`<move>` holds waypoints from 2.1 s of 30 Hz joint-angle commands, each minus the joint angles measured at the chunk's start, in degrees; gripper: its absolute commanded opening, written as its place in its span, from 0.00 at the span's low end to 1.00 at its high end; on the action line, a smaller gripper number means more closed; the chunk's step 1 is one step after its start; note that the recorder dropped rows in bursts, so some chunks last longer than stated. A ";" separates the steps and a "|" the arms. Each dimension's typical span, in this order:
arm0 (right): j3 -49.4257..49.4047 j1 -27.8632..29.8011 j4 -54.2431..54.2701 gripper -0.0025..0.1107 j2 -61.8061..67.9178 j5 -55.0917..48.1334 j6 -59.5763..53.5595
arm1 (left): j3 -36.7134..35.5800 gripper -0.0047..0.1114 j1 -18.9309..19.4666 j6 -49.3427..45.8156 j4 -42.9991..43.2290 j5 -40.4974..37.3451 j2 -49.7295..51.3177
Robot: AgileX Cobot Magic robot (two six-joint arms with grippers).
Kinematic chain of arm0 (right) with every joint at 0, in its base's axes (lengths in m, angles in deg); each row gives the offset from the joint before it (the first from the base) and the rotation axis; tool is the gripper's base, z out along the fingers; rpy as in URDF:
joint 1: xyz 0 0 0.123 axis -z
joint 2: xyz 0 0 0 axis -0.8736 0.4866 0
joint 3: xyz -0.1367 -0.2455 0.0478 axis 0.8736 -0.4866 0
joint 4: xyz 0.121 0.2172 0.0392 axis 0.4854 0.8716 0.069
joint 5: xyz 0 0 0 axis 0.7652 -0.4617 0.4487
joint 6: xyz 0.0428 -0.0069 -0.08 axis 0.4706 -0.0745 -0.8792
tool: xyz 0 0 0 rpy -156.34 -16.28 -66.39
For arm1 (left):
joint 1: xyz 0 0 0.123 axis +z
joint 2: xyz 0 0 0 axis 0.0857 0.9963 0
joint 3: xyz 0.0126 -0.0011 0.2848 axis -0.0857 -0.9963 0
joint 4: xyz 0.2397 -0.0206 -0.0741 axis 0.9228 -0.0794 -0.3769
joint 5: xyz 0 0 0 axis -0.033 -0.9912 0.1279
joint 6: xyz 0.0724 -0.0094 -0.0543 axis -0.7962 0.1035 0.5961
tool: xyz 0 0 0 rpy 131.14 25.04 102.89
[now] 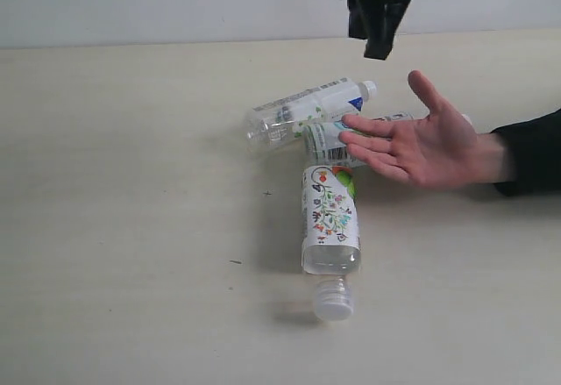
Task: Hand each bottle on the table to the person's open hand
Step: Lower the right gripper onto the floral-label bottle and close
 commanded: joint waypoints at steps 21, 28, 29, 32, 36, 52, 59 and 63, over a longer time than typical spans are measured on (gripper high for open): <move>-9.78 -0.24 8.48 0.43 -0.96 -6.51 52.87 | -0.16 0.04 0.25 0.40 0.04 0.11 0.13; -19.68 -0.24 13.66 0.56 -4.48 -0.96 53.30 | -0.16 0.04 0.25 0.40 0.04 0.11 0.13; -20.58 -0.24 14.44 0.56 -5.28 0.26 53.33 | -0.16 0.04 0.25 0.40 0.04 0.11 0.13; -23.08 -0.24 16.16 0.57 -8.02 3.22 53.92 | -0.16 0.04 0.25 0.40 0.04 0.11 0.13; -28.62 -0.24 17.56 0.57 -12.07 9.62 56.79 | -0.16 0.04 0.25 0.40 0.04 0.11 0.13; -35.44 -4.93 24.01 0.69 -11.04 13.26 54.76 | -0.16 0.04 0.25 0.40 0.04 0.11 0.13; -35.56 -6.52 20.69 0.77 -11.04 14.96 63.05 | -0.16 0.04 0.25 0.40 0.04 0.11 0.13; -35.56 -9.93 9.49 0.77 -10.31 17.78 73.85 | -0.16 0.04 0.25 0.40 0.04 0.11 0.13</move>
